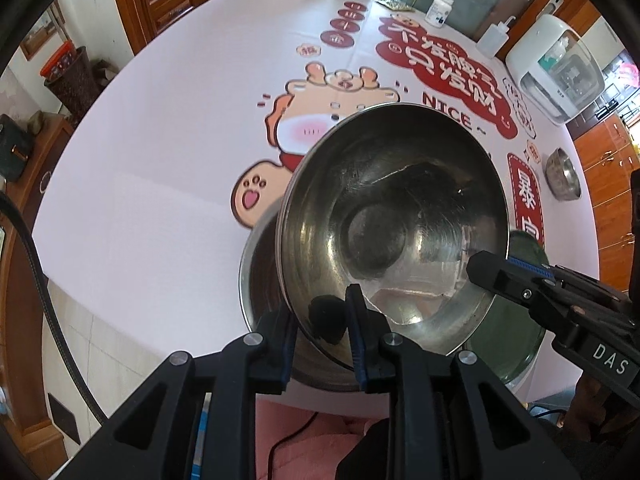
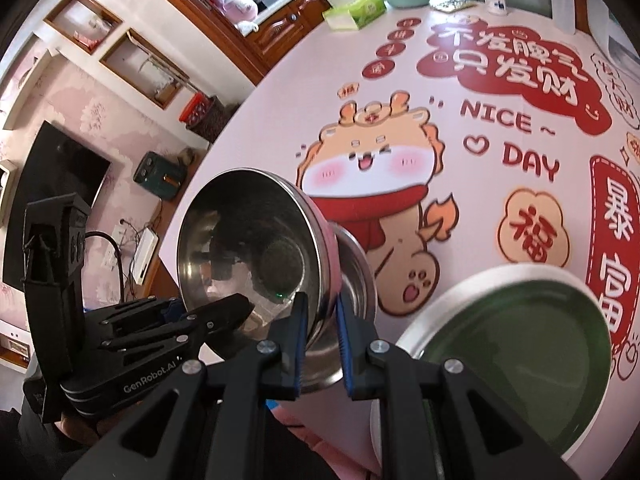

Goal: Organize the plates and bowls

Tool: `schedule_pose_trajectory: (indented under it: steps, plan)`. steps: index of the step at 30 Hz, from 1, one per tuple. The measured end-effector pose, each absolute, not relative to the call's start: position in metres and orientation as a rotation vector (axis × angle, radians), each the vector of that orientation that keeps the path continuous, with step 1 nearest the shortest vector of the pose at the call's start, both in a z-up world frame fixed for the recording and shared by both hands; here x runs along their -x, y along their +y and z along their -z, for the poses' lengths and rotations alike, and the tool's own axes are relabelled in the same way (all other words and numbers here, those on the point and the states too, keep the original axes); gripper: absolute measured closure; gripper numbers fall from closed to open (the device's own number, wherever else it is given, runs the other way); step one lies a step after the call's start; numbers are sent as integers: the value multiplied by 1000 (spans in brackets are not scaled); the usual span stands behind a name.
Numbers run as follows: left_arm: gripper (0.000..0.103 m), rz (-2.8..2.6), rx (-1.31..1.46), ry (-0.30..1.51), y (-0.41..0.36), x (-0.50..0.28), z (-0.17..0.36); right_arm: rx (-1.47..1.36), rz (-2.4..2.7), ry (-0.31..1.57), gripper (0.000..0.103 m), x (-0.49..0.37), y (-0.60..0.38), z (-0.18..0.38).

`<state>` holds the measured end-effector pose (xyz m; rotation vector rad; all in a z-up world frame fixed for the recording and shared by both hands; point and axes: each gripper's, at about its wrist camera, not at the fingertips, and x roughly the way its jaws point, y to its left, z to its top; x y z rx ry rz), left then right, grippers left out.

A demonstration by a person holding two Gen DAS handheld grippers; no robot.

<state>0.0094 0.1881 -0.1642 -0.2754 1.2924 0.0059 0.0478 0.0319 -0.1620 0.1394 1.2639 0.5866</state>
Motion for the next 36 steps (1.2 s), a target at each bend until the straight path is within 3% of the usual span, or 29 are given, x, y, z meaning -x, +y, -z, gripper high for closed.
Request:
schedule_pose_trajectory:
  steps: [17, 36]
  plan:
    - [80, -12, 265, 1379, 191, -5, 190, -121, -540, 1364, 86, -48, 34, 181]
    - [78, 142, 200, 1327, 223, -11, 173, -267, -338, 1364, 85, -38, 39, 183]
